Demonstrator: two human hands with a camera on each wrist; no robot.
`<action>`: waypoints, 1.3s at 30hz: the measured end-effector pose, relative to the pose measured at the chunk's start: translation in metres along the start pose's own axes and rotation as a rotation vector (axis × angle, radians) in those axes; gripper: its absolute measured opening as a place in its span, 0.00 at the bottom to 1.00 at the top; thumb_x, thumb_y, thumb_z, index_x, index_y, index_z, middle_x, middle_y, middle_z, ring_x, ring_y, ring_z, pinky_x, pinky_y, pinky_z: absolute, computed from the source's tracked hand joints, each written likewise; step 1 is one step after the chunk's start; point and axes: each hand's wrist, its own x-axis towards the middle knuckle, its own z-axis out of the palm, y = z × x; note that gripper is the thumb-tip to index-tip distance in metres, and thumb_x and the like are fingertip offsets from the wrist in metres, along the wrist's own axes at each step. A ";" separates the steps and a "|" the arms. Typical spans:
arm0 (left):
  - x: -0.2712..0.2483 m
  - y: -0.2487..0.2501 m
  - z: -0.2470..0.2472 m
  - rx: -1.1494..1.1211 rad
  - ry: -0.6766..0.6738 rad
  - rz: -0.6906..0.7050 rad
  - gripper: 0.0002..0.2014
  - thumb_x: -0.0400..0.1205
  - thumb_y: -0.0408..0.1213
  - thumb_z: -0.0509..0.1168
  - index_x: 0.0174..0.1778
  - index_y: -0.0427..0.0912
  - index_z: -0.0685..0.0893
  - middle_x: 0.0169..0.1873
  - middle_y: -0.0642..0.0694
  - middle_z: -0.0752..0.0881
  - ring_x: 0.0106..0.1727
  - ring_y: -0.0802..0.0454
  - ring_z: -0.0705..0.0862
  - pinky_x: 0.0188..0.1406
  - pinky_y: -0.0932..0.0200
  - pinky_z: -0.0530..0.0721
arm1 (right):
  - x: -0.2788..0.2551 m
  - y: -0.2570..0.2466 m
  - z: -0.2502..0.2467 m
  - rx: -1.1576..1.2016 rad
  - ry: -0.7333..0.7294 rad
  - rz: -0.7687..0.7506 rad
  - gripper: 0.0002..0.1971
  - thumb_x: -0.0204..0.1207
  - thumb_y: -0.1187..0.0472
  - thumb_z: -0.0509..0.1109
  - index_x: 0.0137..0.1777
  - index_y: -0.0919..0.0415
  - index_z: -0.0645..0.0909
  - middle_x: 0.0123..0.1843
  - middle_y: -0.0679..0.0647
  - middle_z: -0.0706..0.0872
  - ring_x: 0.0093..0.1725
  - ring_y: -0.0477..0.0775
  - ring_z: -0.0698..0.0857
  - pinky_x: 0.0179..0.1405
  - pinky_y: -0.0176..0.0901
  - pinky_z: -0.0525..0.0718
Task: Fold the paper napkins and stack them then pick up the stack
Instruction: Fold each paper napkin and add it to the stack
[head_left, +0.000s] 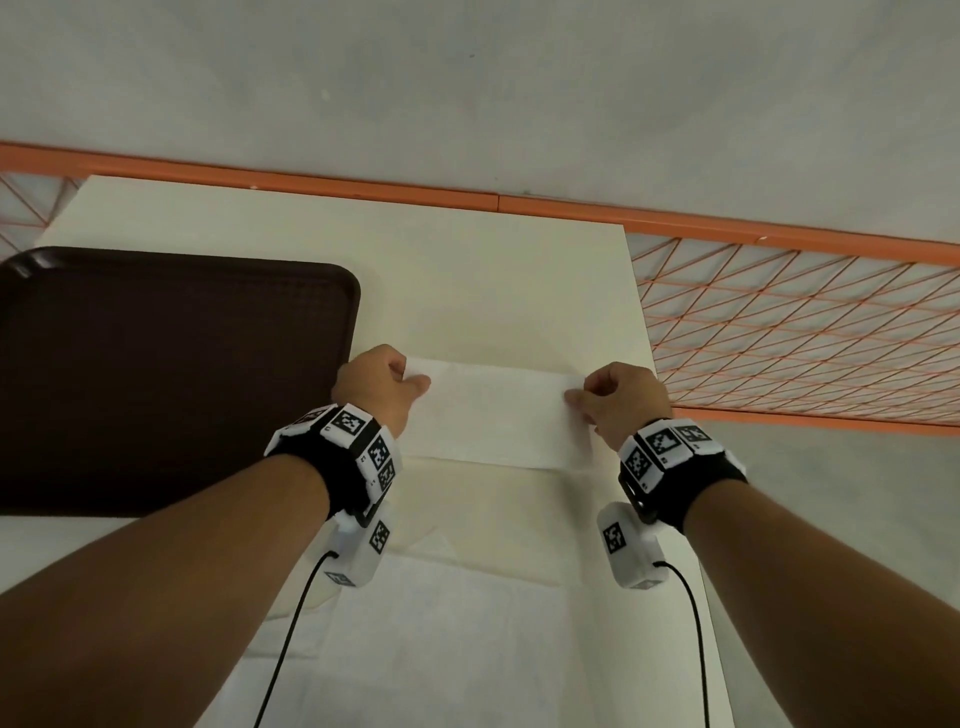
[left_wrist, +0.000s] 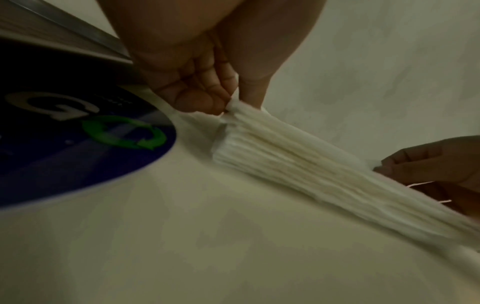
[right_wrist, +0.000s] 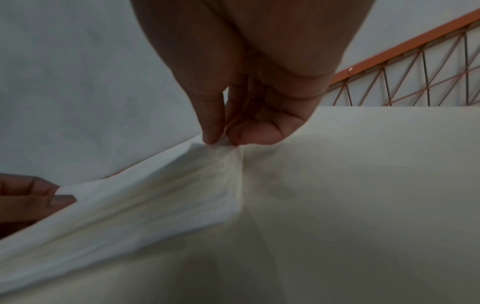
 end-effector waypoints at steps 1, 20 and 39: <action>-0.001 -0.001 0.000 0.012 0.007 -0.008 0.10 0.75 0.42 0.74 0.45 0.42 0.82 0.42 0.46 0.84 0.46 0.44 0.85 0.47 0.54 0.82 | -0.001 0.001 0.000 -0.014 0.007 0.001 0.10 0.68 0.53 0.80 0.40 0.53 0.81 0.36 0.49 0.87 0.39 0.55 0.86 0.41 0.45 0.86; -0.136 -0.042 -0.037 0.714 -0.660 0.491 0.23 0.79 0.50 0.67 0.70 0.51 0.76 0.65 0.51 0.75 0.67 0.49 0.74 0.67 0.51 0.74 | -0.188 0.004 0.035 -0.764 -0.507 -0.402 0.31 0.74 0.42 0.72 0.74 0.51 0.70 0.69 0.51 0.76 0.67 0.57 0.75 0.66 0.52 0.74; -0.134 -0.027 -0.052 1.003 -0.326 0.740 0.13 0.88 0.40 0.53 0.63 0.51 0.81 0.60 0.50 0.81 0.60 0.46 0.80 0.54 0.52 0.77 | -0.178 -0.004 0.005 -0.560 -0.258 -0.367 0.09 0.82 0.49 0.63 0.54 0.49 0.83 0.51 0.50 0.87 0.50 0.57 0.84 0.47 0.44 0.81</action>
